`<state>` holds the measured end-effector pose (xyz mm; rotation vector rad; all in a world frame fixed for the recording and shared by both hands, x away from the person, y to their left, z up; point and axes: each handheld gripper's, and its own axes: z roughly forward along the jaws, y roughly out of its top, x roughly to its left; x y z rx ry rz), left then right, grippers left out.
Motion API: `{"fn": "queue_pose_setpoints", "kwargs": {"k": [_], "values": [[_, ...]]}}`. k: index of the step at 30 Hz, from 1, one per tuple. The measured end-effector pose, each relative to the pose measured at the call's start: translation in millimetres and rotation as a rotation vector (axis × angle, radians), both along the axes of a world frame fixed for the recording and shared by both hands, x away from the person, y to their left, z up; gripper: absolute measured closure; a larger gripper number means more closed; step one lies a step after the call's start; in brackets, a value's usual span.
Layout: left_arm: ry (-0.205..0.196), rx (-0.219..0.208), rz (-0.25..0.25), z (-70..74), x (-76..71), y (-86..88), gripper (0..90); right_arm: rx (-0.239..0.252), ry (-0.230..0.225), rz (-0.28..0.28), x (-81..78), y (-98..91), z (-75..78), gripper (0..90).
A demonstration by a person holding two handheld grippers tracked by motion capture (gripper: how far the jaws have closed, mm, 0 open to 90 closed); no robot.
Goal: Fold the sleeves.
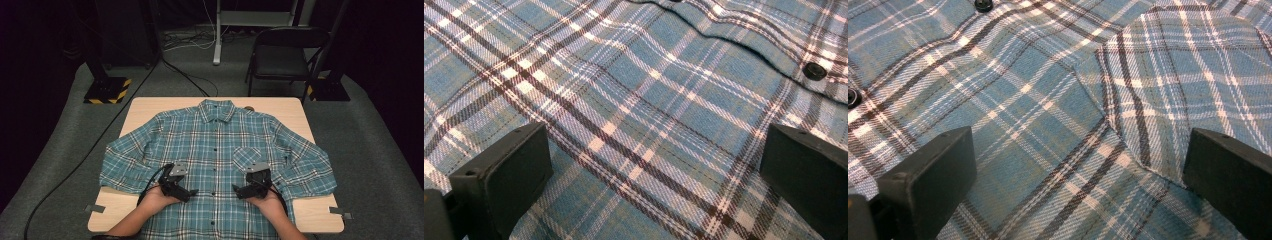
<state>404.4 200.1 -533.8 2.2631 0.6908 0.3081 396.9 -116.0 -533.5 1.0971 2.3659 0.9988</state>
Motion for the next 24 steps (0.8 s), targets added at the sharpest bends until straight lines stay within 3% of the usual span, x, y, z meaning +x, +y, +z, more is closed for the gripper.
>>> {"fn": "queue_pose_setpoints", "kwargs": {"k": [4, 8, 12, 18, 24], "values": [[0.007, 0.005, -0.001, 0.9, 0.5, -0.3, 0.3, 0.001, 0.001, 0.000, 0.1, 0.0, 0.0, 0.0], [0.023, 0.041, 0.008, 6.2, 2.4, 0.1, 4.9, 0.001, 0.001, 0.000, 0.1, 0.0, 0.0, 0.0], [0.011, 0.060, 0.012, 11.4, 3.0, 7.1, 8.5, 0.001, 0.002, 0.000, 0.1, 0.0, 0.0, 0.0], [0.008, -0.015, 0.079, 25.1, 8.3, 28.6, 9.8, 0.000, 0.001, 0.000, 0.1, 0.0, 0.0, 0.0], [0.013, -0.037, 0.155, 29.3, 17.1, 58.7, 10.7, 0.000, 0.001, 0.000, 0.1, 0.0, 0.0, 0.0]]}}
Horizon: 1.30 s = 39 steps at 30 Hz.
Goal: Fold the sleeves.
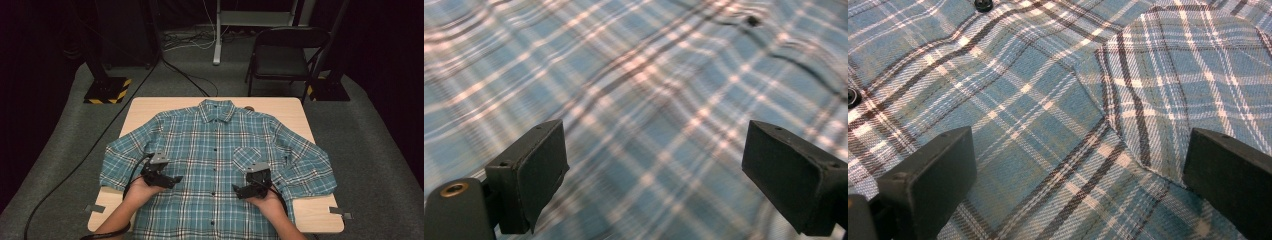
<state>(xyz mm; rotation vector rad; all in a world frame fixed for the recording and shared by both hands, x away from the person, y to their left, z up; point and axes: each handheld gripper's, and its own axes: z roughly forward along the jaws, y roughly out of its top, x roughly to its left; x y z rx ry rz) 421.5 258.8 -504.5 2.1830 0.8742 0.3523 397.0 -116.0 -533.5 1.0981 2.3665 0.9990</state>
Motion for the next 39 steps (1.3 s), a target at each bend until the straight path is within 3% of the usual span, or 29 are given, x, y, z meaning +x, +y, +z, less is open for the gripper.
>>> {"fn": "queue_pose_setpoints", "kwargs": {"k": [12, 19, 29, 39], "values": [[0.035, -0.036, 0.163, -4.3, 14.1, 45.8, 10.2, 0.000, 0.000, 0.000, 0.0, 0.0, 0.0, 0.0], [0.031, -0.054, 0.189, 1.4, 14.3, 55.4, 10.4, 0.000, 0.000, 0.000, 0.0, 0.0, 0.0, 0.0], [0.007, -0.027, 0.182, 16.5, 8.8, 62.2, 10.6, 0.000, 0.000, 0.000, 0.0, 0.0, 0.0, 0.0], [0.001, -0.076, 0.293, 15.6, 11.7, 82.8, 12.0, 0.000, 0.000, 0.000, 0.0, 0.0, 0.0, 0.0]]}}
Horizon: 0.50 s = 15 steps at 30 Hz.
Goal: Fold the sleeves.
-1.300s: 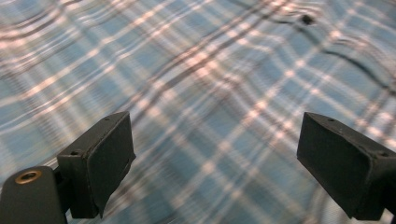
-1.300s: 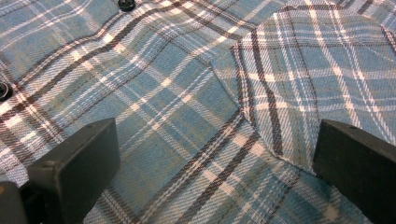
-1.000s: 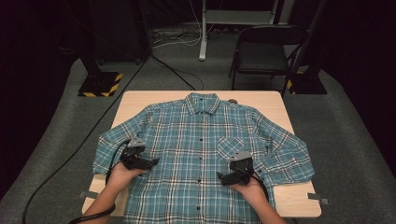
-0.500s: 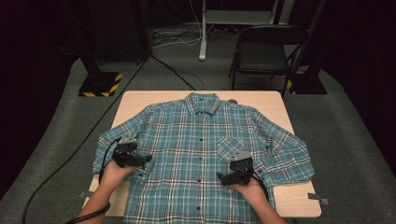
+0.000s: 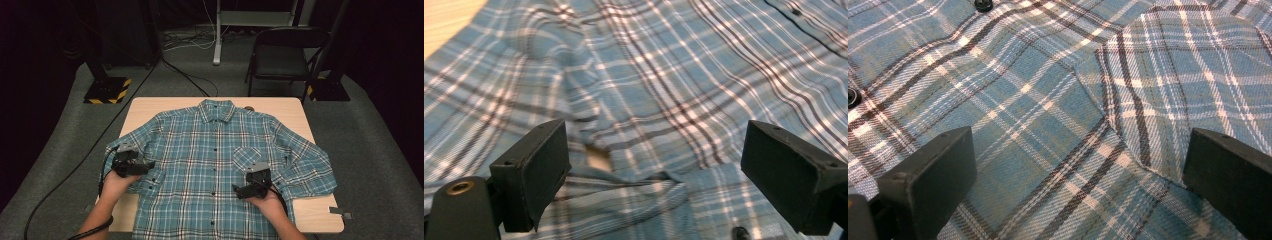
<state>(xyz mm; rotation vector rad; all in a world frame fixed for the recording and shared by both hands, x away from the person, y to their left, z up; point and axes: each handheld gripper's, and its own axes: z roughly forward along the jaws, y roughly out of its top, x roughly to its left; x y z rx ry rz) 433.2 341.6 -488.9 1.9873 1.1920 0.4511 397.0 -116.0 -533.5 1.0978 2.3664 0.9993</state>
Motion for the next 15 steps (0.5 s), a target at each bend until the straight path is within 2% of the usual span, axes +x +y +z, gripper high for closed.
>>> {"fn": "queue_pose_setpoints", "kwargs": {"k": [5, 10, 15], "values": [[0.009, 0.016, 0.032, -0.7, 0.5, 12.8, 12.6, 0.000, 0.000, 0.000, 0.0, 0.0, 0.0, 0.0], [0.013, -0.007, 0.053, -0.1, 0.0, 24.1, 14.1, 0.000, 0.000, 0.000, 0.0, 0.0, 0.0, 0.0], [0.018, -0.004, 0.054, -3.2, 0.5, 28.6, 16.6, 0.000, 0.000, 0.000, 0.0, 0.0, 0.0, 0.0]]}}
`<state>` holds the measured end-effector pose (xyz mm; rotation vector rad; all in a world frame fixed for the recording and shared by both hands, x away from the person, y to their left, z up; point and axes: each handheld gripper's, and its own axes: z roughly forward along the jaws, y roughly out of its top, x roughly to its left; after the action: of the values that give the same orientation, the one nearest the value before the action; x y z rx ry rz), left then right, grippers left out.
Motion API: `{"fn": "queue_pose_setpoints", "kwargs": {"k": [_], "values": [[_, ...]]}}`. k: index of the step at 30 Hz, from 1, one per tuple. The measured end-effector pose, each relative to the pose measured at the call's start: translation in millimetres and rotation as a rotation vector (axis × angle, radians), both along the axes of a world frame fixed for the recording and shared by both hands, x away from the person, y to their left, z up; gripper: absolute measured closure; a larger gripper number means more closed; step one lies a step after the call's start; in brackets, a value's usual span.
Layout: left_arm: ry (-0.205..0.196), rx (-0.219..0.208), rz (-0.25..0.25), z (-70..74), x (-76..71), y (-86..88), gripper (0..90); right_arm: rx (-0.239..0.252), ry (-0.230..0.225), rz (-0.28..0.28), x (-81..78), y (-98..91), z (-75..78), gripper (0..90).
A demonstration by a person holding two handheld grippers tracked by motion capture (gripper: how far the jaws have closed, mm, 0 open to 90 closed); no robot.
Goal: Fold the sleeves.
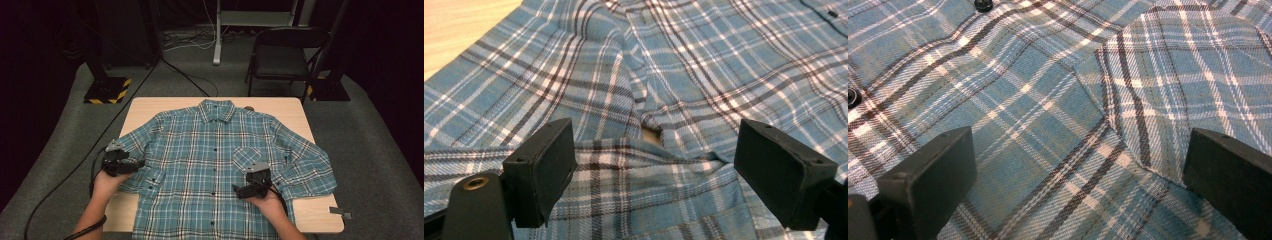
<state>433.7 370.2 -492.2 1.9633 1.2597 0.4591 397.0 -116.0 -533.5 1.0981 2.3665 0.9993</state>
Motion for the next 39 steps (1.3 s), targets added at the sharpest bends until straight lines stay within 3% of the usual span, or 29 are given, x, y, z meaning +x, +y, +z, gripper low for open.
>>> {"fn": "queue_pose_setpoints", "kwargs": {"k": [9, 17, 21, 28, 33, 39], "values": [[0.031, 0.066, 0.062, -14.7, 2.3, 11.4, 18.0, 0.000, 0.000, 0.000, 0.0, 0.0, 0.0, 0.0], [0.072, 0.084, 0.071, -28.3, 4.9, 16.9, 22.3, 0.000, 0.000, 0.000, -0.1, 0.0, 0.0, 0.0], [0.069, 0.084, 0.080, -27.8, 4.9, 18.1, 25.0, 0.000, 0.000, 0.000, -0.1, 0.0, 0.0, 0.0], [0.068, 0.054, 0.112, -22.6, 5.3, 19.6, 27.0, 0.000, 0.000, 0.000, 0.0, 0.0, 0.0, 0.0], [0.075, -0.006, 0.131, -21.7, 4.8, 28.4, 27.8, 0.000, 0.000, 0.000, -0.1, 0.0, 0.0, 0.0], [0.078, -0.016, 0.129, -23.3, 3.9, 37.5, 34.8, 0.000, 0.000, 0.000, -0.1, 0.0, 0.0, 0.0]]}}
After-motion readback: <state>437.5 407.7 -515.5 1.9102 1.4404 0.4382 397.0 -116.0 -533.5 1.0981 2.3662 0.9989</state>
